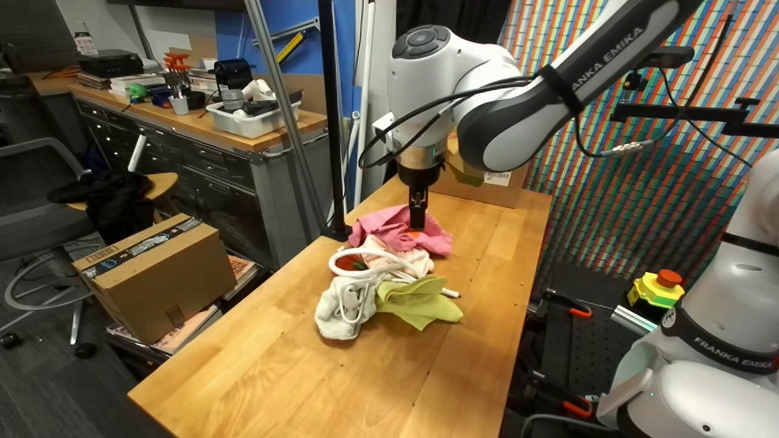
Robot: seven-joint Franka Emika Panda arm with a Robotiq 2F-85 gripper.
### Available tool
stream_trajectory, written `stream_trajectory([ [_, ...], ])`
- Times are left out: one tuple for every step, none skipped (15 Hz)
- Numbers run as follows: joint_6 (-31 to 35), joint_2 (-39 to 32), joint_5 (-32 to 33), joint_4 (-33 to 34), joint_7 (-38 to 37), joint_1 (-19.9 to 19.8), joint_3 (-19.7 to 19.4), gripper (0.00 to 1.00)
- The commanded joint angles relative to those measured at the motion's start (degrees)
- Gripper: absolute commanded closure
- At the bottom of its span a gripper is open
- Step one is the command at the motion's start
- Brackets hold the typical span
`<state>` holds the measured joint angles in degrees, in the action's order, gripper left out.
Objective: Spread the objects on the table
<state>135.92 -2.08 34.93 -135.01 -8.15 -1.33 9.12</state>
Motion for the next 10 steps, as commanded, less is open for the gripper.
stream_trajectory([
  [3.43, -8.41, 2.47, 7.73, 0.76, 1.28, -4.1, 0.0],
  [4.75, -9.99, 1.98, 9.21, 2.48, 1.15, -5.04, 0.0],
  [6.01, -11.99, 2.75, 10.83, 2.11, 1.31, -6.12, 0.0],
  [6.52, -13.74, 2.29, 12.64, 3.33, 1.22, -7.08, 0.0],
  [7.32, -15.72, 2.31, 14.4, 3.96, 1.2, -8.0, 0.0],
  [8.55, -17.6, 3.02, 16.0, 3.77, 1.28, -9.15, 0.0],
  [8.87, -19.67, 1.76, 18.1, 5.02, 1.0, -9.78, 0.0],
  [9.58, -21.53, 1.2, 19.72, 5.98, 0.8, -10.45, 0.0],
  [9.19, -23.19, -0.42, 21.47, 7.63, 0.34, -10.7, 0.0],
  [9.43, -24.87, -1.57, 22.91, 8.78, 0.01, -11.03, 0.0],
])
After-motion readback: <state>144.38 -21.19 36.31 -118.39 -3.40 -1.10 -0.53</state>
